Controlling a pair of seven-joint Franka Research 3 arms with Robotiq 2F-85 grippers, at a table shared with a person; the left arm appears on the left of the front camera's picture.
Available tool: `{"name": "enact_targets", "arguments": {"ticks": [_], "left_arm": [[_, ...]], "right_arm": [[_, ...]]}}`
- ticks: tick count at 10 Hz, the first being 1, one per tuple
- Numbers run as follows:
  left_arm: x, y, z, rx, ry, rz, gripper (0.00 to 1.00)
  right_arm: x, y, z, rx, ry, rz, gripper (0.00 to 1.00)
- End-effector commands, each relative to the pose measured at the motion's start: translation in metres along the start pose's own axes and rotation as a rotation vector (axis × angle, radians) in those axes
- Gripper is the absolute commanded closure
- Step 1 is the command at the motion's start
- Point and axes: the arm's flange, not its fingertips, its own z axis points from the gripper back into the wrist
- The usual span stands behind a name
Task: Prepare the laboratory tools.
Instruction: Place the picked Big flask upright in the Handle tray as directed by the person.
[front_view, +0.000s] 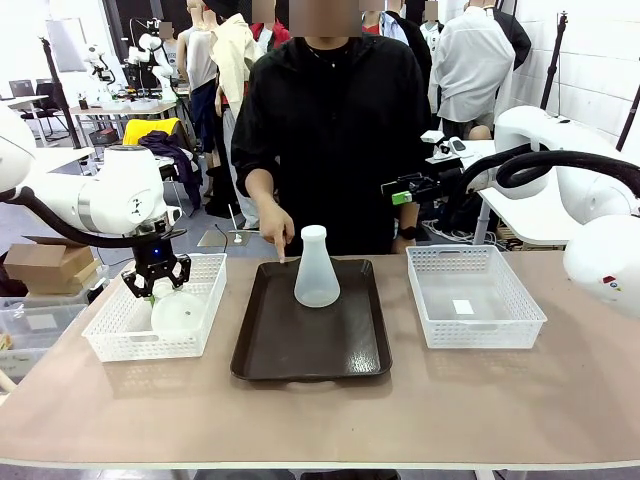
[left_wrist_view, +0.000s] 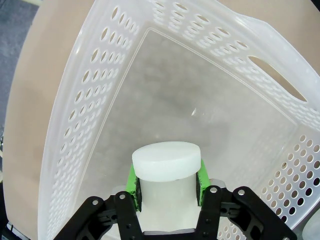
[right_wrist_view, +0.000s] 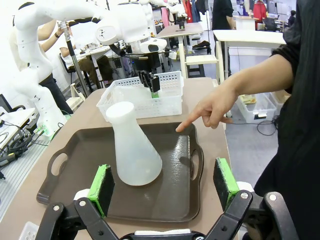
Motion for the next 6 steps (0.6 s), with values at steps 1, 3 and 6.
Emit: {"name": "enact_targets", "arguments": {"ticks": [1, 3, 6], "left_arm": [[-0.0005, -0.0008, 0.0003, -0.001, 0.000, -0.002, 1.00], [-0.0005, -0.0008, 0.0003, -0.001, 0.000, -0.002, 1.00], [-0.0005, -0.0008, 0.0003, -0.001, 0.000, -0.002, 1.00]], "right_arm": [[0.0001, 0.0006, -0.0009, 0.010, 0.010, 0.008, 0.00], [0.0001, 0.0006, -0.0009, 0.010, 0.010, 0.008, 0.00], [0.0001, 0.0006, -0.0009, 0.010, 0.010, 0.008, 0.00]]}}
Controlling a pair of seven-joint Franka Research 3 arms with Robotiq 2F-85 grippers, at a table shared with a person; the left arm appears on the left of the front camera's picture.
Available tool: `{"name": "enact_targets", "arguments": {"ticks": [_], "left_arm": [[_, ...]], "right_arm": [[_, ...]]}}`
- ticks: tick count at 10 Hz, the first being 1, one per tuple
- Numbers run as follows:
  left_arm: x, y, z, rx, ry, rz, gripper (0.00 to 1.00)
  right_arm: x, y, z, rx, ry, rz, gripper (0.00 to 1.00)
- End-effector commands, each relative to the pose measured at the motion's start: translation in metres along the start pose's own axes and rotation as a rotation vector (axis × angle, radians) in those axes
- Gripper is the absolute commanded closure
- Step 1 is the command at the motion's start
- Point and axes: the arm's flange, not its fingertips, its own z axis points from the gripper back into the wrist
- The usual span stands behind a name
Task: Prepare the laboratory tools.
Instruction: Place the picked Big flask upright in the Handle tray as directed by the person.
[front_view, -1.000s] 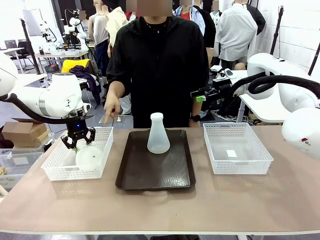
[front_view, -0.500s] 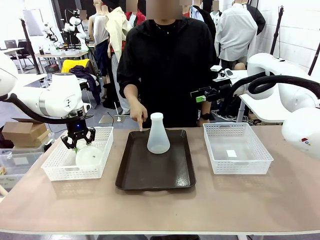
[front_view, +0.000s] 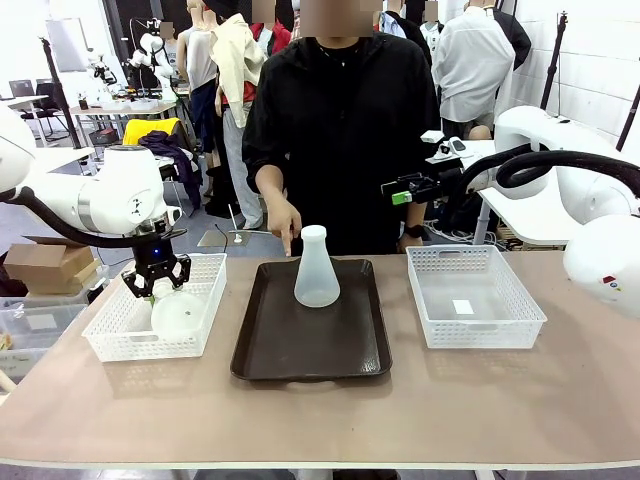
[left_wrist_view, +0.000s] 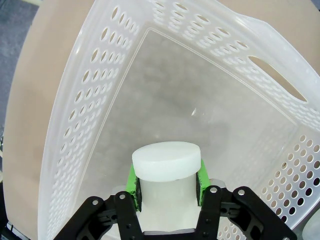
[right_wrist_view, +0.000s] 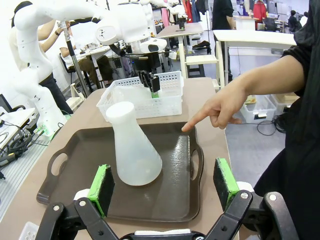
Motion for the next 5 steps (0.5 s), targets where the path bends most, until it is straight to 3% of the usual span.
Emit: {"name": "enact_targets", "arguments": {"ticks": [1, 5], "left_arm": [[-0.0005, -0.0008, 0.0003, -0.001, 0.000, -0.002, 1.00], [0.0000, 0.0000, 0.0000, 0.000, 0.000, 0.000, 1.00]], "right_arm": [[0.0001, 0.0006, -0.0009, 0.010, 0.010, 0.008, 0.00], [0.0001, 0.0006, -0.0009, 0.010, 0.010, 0.008, 0.00]]}}
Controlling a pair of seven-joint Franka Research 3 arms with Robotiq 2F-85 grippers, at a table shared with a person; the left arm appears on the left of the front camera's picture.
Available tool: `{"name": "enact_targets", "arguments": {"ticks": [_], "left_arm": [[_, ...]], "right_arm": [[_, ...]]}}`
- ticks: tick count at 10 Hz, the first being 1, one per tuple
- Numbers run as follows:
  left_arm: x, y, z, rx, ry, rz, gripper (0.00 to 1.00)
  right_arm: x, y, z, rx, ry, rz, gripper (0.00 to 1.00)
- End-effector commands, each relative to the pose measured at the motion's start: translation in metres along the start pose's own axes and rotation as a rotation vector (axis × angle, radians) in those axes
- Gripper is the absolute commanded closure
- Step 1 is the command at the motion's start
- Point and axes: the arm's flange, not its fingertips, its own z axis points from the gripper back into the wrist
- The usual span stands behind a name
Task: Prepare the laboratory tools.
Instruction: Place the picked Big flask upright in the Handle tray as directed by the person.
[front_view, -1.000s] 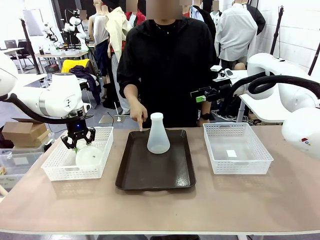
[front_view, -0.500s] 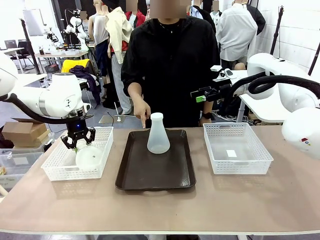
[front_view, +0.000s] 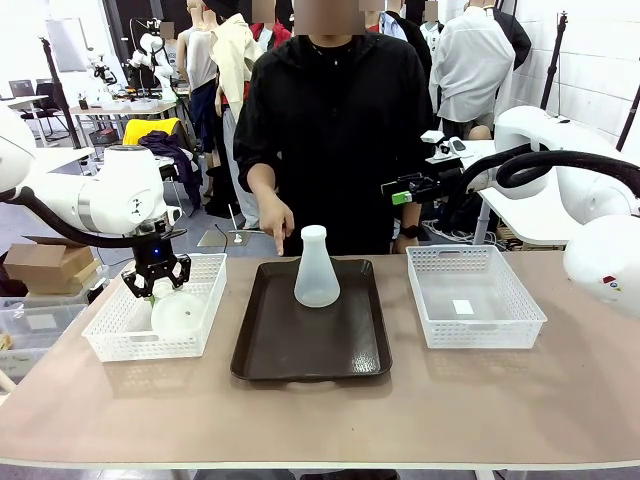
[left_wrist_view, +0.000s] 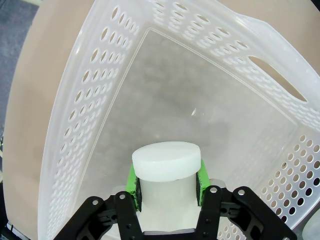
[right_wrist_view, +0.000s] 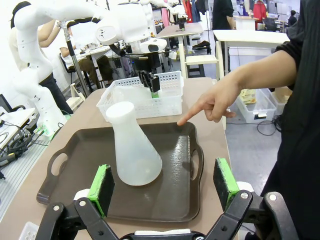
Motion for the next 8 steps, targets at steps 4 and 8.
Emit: {"name": "enact_targets", "arguments": {"ticks": [4, 8], "left_arm": [[-0.018, 0.034, 0.069, -0.126, -0.159, -0.064, 1.00], [-0.049, 0.051, 0.141, -0.368, -0.363, -0.434, 1.00]], "right_arm": [[0.000, 0.001, -0.001, 0.010, 0.010, 0.008, 0.00], [0.000, 0.001, -0.001, 0.010, 0.010, 0.008, 0.00]]}}
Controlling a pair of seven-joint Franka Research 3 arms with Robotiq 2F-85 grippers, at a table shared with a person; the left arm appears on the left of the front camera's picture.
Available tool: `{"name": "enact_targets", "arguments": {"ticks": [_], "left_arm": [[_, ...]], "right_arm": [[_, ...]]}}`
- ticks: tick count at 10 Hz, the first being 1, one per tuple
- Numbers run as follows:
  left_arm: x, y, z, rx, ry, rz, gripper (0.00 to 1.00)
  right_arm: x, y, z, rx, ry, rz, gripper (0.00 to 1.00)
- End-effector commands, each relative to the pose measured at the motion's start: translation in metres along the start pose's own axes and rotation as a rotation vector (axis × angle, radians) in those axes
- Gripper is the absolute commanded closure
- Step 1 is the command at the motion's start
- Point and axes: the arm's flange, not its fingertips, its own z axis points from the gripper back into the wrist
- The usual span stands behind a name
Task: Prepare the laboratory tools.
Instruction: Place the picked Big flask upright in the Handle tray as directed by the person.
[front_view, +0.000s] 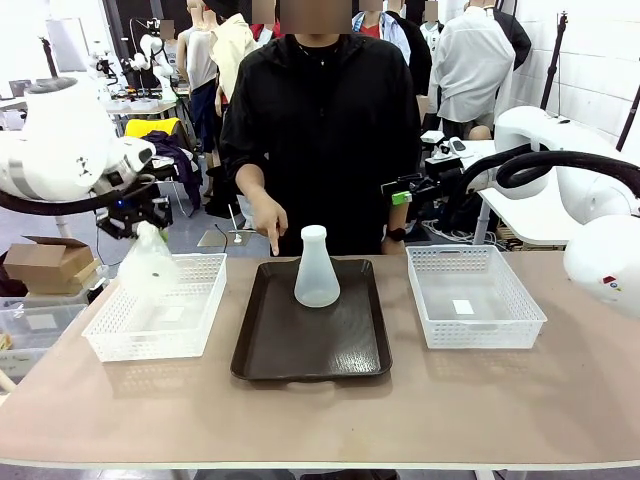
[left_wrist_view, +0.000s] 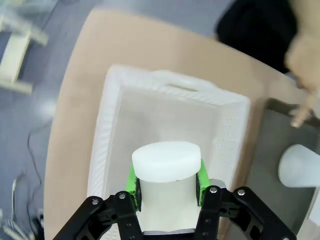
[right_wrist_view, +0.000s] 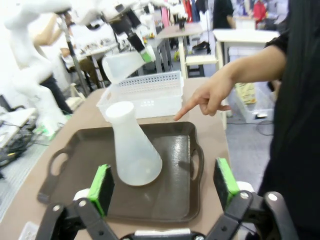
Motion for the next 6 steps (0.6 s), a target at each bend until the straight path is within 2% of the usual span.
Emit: {"name": "enact_targets", "arguments": {"ticks": [1, 2, 4, 5, 6], "left_arm": [[-0.024, -0.004, 0.026, -0.208, -0.137, -0.186, 1.00], [-0.030, -0.013, 0.042, -0.285, -0.237, -0.289, 1.00], [-0.042, -0.025, 0.063, -0.427, -0.306, -0.437, 1.00], [-0.045, -0.029, 0.070, -0.506, -0.272, -0.511, 1.00], [-0.031, -0.027, 0.065, -0.414, -0.123, -0.385, 1.00]], "right_arm": [[0.001, 0.001, -0.001, 0.009, 0.010, 0.009, 0.00], [0.001, 0.001, -0.001, 0.009, 0.010, 0.009, 0.00], [0.001, 0.001, -0.001, 0.009, 0.010, 0.009, 0.00], [0.001, 0.001, -0.001, 0.009, 0.010, 0.009, 0.00], [0.001, 0.001, -0.001, 0.009, 0.010, 0.009, 0.00]]}}
